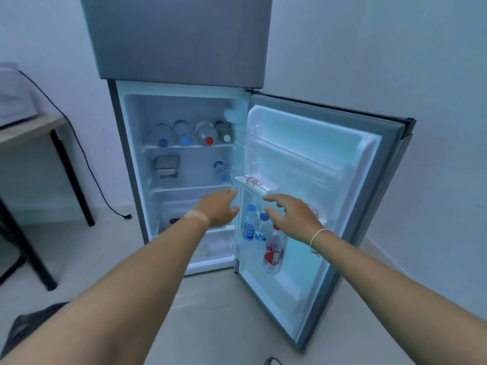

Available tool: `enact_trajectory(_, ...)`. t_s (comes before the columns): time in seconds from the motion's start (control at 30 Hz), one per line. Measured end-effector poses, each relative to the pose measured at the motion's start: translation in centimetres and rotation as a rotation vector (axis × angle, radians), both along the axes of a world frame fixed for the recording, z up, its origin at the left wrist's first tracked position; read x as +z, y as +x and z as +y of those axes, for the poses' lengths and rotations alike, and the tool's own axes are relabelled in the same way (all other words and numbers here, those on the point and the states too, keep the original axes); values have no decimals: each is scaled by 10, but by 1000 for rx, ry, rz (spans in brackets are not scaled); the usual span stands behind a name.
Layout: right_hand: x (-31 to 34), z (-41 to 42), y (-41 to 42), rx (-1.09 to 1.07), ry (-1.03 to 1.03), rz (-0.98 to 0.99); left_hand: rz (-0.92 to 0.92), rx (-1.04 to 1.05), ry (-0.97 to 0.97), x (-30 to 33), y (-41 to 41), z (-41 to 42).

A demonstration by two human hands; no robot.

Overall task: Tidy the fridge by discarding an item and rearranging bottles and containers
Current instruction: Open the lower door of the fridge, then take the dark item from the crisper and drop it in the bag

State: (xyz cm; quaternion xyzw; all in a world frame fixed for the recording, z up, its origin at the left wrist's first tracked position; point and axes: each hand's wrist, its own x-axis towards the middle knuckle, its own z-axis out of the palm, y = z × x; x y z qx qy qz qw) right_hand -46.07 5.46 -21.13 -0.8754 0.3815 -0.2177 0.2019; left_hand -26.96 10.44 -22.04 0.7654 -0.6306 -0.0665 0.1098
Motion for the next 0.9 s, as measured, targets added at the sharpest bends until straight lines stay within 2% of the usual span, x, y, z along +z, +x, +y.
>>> enact_trajectory(0.27,-92,-45,100,101,168,141,53,143,156,-87,92,-4)
enact_trajectory(0.57,-197,-81,199,202,266,270,125,261,310,-176,173,-21)
enact_trajectory(0.7,-210,-85,222,206,318,325,177,296,337,-189,191,-23)
enact_trajectory(0.9,-196,-90,241,207,309,357,207,321,326,-176,209,-13)
